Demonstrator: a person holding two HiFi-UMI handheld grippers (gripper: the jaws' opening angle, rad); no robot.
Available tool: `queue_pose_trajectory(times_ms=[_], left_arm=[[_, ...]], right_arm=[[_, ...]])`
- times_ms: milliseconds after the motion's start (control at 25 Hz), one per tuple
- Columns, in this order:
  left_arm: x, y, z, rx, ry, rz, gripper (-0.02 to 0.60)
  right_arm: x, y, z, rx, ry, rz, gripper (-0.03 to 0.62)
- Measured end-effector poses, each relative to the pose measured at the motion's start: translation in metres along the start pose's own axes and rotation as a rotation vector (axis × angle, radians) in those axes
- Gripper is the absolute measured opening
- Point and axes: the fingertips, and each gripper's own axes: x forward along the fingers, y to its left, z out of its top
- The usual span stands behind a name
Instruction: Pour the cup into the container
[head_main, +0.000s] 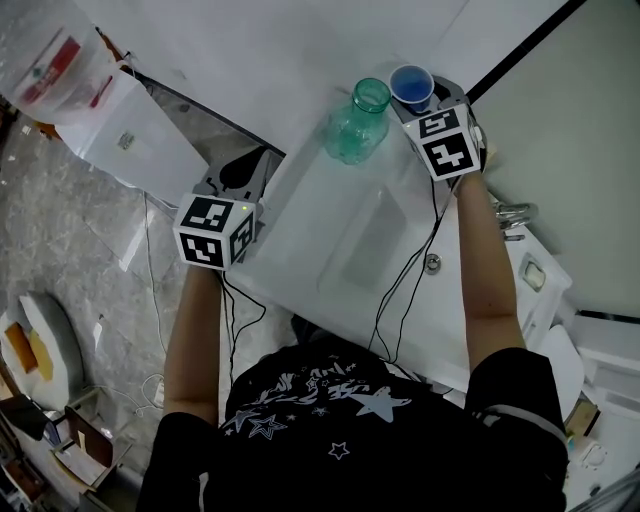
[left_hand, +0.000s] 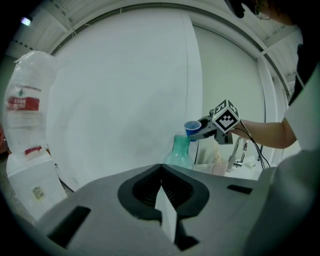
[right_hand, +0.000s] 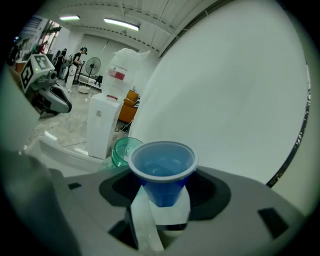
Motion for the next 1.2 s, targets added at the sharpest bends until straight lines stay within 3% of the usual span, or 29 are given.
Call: queue_pose_trajectory(times_ms=[1200], left_arm=[[0.001, 0.008, -0.005, -0.030, -0.007, -0.002, 0.009]], right_arm=[[0.010, -0.011, 0.009, -0.444, 0.087, -0.187, 0.273]])
